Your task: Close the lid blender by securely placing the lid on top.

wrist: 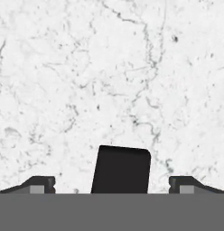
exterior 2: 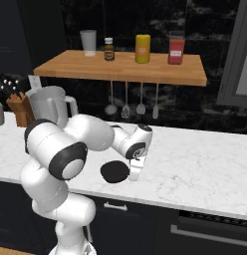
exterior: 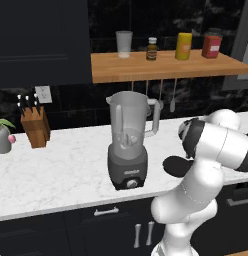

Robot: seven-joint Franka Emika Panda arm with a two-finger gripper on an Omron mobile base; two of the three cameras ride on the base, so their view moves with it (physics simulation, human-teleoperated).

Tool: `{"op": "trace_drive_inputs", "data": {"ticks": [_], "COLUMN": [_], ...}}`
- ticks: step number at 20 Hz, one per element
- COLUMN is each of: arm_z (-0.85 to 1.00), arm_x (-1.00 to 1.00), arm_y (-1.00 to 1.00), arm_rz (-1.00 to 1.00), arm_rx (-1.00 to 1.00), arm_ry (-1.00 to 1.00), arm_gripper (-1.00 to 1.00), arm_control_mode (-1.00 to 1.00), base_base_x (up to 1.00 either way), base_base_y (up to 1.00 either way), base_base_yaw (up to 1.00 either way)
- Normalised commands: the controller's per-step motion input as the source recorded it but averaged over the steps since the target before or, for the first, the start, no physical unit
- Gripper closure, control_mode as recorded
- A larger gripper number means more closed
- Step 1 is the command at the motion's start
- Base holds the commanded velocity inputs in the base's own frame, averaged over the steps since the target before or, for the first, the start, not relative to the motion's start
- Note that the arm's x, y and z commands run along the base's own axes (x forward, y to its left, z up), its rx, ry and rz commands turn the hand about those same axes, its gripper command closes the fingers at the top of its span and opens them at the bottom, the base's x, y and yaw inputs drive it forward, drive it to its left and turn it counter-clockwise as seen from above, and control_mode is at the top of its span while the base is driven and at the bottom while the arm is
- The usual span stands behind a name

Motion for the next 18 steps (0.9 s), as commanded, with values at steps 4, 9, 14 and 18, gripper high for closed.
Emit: {"op": "trace_drive_inputs", "data": {"ticks": [4, 9, 14, 18], "arm_z": [-0.22, -0.23, 0.00, 0.06], "arm_x": [0.15, 0.01, 0.00, -0.05], "arm_y": [0.00, 0.07, 0.23, 0.07], "arm_rz": [0.00, 0.00, 0.00, -0.02], "arm_rx": [0.00, 0.00, 0.00, 0.01], "arm_ry": [0.01, 0.00, 0.00, 0.00], "arm_gripper": [-1.00, 1.00, 1.00, 1.00], "arm_control_mode": [-1.00, -1.00, -1.00, -1.00], "base_base_x": [0.00, 0.00, 0.00, 0.00], "base_base_y": [0.00, 0.00, 0.00, 0.00], "base_base_yaw": [0.00, 0.00, 0.00, 0.00]}}
